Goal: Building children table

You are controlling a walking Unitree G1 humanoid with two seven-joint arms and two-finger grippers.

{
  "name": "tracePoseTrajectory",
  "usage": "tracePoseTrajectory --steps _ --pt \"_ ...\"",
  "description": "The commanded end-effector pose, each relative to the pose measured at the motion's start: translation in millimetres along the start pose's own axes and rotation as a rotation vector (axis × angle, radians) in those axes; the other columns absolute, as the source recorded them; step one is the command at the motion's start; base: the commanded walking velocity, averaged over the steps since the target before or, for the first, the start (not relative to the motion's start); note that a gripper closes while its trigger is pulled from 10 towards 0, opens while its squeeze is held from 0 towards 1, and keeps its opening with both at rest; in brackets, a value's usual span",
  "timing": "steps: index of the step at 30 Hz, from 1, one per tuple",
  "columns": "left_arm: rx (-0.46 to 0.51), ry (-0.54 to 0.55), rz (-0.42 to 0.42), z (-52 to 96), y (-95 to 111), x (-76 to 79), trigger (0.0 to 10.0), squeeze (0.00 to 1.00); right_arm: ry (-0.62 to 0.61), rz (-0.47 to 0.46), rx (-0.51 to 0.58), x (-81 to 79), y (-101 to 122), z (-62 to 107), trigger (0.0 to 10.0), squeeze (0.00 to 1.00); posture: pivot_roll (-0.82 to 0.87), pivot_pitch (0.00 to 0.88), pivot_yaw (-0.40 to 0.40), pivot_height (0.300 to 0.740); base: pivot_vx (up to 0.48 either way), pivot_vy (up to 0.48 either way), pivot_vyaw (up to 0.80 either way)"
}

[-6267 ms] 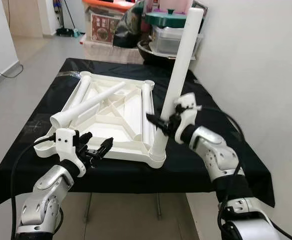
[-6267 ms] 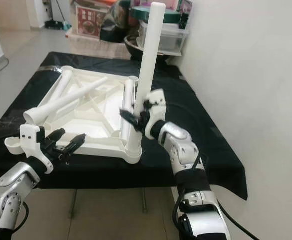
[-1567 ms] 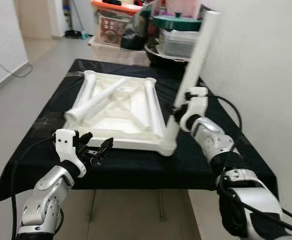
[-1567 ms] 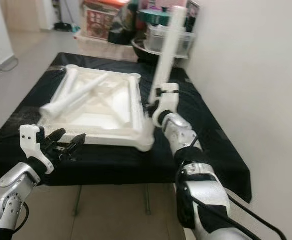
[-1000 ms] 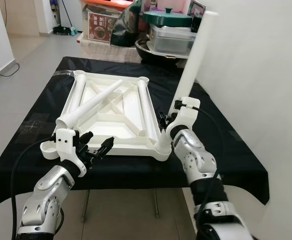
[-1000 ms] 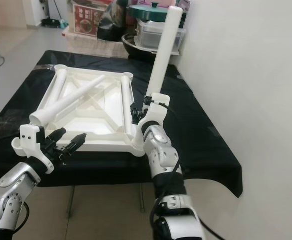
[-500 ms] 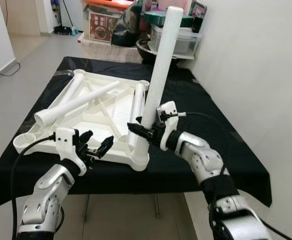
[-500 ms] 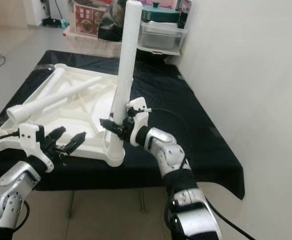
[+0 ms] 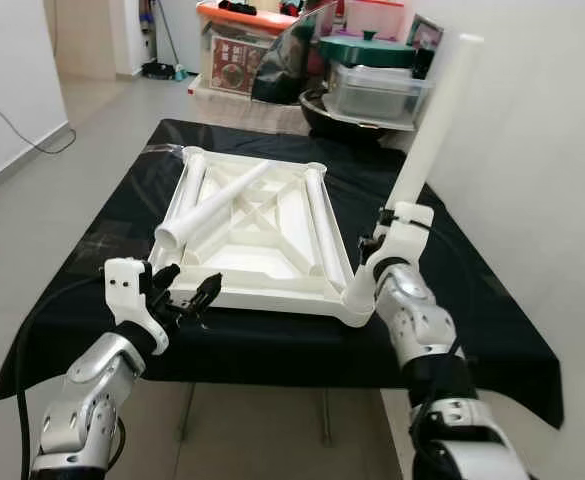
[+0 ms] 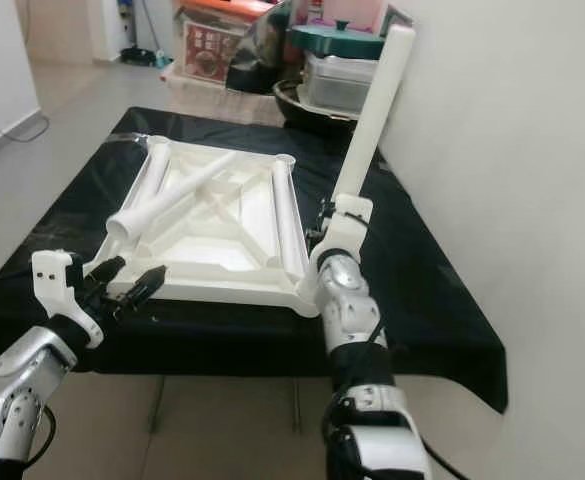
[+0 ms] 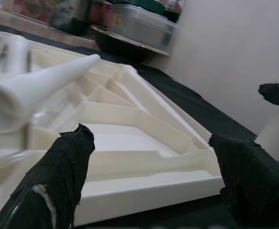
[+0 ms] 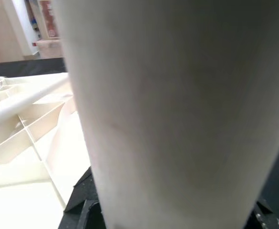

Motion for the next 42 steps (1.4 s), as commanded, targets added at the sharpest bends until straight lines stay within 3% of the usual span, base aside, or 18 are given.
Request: tracePoseTrajectory --steps 1,3,4,7,8,10,14,21,22,23,25,26,29,32,34,37,38,42 --pt "-0.014 -0.014 0.004 -1.6 -3.6 3.2 10.0 0.00 0.131 -0.025 -0.041 -24.3 -8.9 5.5 10.0 0.00 0.18 0.000 -0.179 0.740 0.000 0.000 0.00" --pt "-0.015 -0.014 0.003 -1.9 -3.5 2.9 10.0 0.00 0.186 -0.054 -0.006 -34.1 -3.7 8.1 10.0 0.00 0.18 0.000 -0.178 0.740 0.000 0.000 0.00" --pt "-0.015 -0.014 0.002 -2.3 -3.7 2.8 10.0 0.00 0.209 -0.062 0.045 -36.3 6.4 6.5 10.0 1.00 0.18 0.000 -0.178 0.740 0.000 0.000 0.00" --pt "-0.015 -0.014 0.002 -2.9 -3.8 2.6 10.0 0.00 0.278 -0.060 0.107 -38.6 24.6 2.9 10.0 1.00 0.18 0.000 -0.179 0.740 0.000 0.000 0.00" --pt "-0.015 -0.014 0.002 -3.1 -3.9 2.5 10.0 0.00 0.359 -0.069 0.138 -41.6 35.0 3.3 10.0 0.00 0.17 0.000 -0.179 0.740 0.000 0.000 0.00" --pt "-0.015 -0.015 0.003 -3.3 -4.0 2.5 10.0 0.00 0.416 -0.077 0.156 -43.8 41.0 4.6 10.0 0.00 0.17 0.000 -0.179 0.740 0.000 0.000 0.00" --pt "-0.011 -0.017 0.006 -4.4 -3.9 2.4 10.0 0.00 0.906 0.104 0.266 -48.8 50.2 27.9 10.0 0.00 0.18 0.000 -0.187 0.740 0.000 0.000 0.00" --pt "-0.010 -0.016 0.006 -4.7 -3.9 2.6 10.0 0.00 1.016 0.158 0.232 -49.6 36.3 30.6 10.0 0.00 0.19 0.000 -0.196 0.740 0.000 0.000 0.00" --pt "-0.009 -0.014 0.004 -4.6 -3.9 2.5 10.0 0.00 1.008 0.169 0.205 -50.3 30.8 24.8 7.0 0.00 0.19 0.000 -0.196 0.740 0.000 0.000 0.00" --pt "-0.008 -0.013 0.002 -4.6 -4.0 2.7 10.0 0.00 0.957 0.180 0.178 -50.3 26.2 15.6 0.0 0.00 0.19 0.000 -0.195 0.740 0.000 0.000 0.00" --pt "-0.008 -0.012 0.001 -4.5 -4.2 2.9 10.0 0.00 0.899 0.182 0.154 -49.4 23.9 7.4 0.0 0.00 0.19 0.000 -0.195 0.740 0.000 0.000 0.00" --pt "-0.009 -0.012 -0.001 -4.4 -4.6 3.2 10.0 0.00 0.758 0.152 0.120 -42.4 24.3 -6.6 0.0 0.00 0.20 0.000 -0.195 0.740 0.000 0.000 0.00" --pt "-0.009 -0.012 -0.001 -4.4 -4.6 3.3 10.0 0.00 0.741 0.145 0.115 -40.1 24.6 -8.6 0.0 0.00 0.20 0.000 -0.195 0.740 0.000 0.000 0.00" --pt "-0.011 -0.017 0.001 -3.5 -5.0 4.1 10.0 0.00 0.226 0.051 -0.021 10.9 14.3 -31.1 0.0 0.00 0.19 0.000 -0.191 0.740 0.000 0.000 0.00" --pt "-0.011 -0.019 0.003 -2.9 -5.2 4.9 10.0 0.00 -0.045 0.028 -0.075 38.4 2.3 -25.2 0.0 0.00 0.19 0.000 -0.191 0.740 0.000 0.000 0.00" --pt "-0.011 -0.020 0.004 -2.6 -5.3 5.1 10.0 0.00 -0.018 0.054 -0.052 21.5 0.6 -10.0 0.0 0.00 0.19 0.000 -0.191 0.740 0.000 0.000 0.00" --pt "-0.011 -0.020 0.003 -2.2 -5.1 5.0 10.0 0.00 0.068 0.065 -0.027 -0.4 2.5 -2.2 10.0 0.00 0.18 0.000 -0.179 0.740 0.000 0.000 0.00" --pt "-0.011 -0.021 0.001 -1.9 -4.8 4.9 10.0 0.00 0.185 0.061 0.036 -28.4 9.0 9.5 10.0 0.00 0.18 0.000 -0.179 0.740 0.000 0.000 0.00"
Point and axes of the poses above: a point about 5 cm out from each wrist's last joint towards the gripper, its own z axis pointing back from the gripper into the wrist, its own y axis along the axis of the wrist's last joint, x = y × z, the point moved 3 cm from there along -z, pointing out of the wrist towards the gripper, and after that the axes turned 13 degrees about z, right-handed, at the moved point
